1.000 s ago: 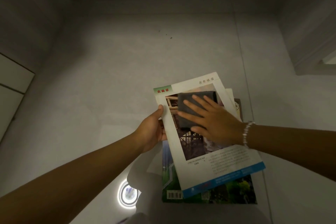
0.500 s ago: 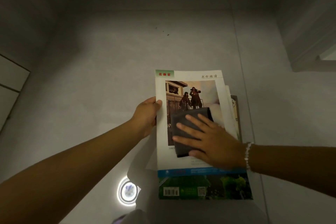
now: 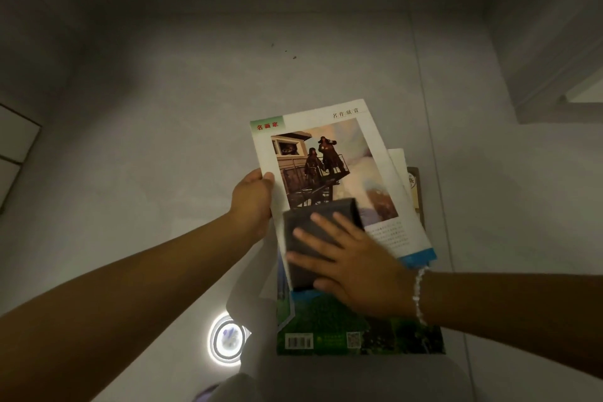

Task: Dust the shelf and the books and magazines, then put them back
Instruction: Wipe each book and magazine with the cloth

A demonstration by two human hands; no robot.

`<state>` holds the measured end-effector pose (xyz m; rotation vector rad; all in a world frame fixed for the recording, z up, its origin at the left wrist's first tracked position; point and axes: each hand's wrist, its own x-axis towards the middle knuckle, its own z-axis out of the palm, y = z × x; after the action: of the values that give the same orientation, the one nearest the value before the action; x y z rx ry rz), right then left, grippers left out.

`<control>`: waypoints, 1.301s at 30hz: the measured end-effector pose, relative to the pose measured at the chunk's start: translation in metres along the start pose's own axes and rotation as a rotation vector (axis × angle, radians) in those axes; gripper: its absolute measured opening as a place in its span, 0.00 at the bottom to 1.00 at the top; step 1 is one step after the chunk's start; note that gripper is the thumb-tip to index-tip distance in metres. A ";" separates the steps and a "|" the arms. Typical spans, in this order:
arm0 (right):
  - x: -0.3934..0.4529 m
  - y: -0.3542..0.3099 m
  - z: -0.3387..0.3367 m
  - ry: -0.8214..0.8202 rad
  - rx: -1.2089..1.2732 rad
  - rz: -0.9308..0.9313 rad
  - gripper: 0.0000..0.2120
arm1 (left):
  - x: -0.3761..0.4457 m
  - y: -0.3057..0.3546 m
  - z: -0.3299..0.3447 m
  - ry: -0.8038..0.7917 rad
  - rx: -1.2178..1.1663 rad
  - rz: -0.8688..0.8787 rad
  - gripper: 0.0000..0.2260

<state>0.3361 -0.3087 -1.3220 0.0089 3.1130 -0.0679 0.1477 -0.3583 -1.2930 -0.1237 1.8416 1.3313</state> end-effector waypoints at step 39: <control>0.026 0.094 -0.026 -0.064 0.188 0.482 0.25 | -0.012 0.017 -0.014 -0.285 -0.097 -0.053 0.12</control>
<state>0.3103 -0.2140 -1.3013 0.7356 2.9321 -0.3373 0.1385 -0.3670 -1.2709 -0.0307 1.5261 1.3272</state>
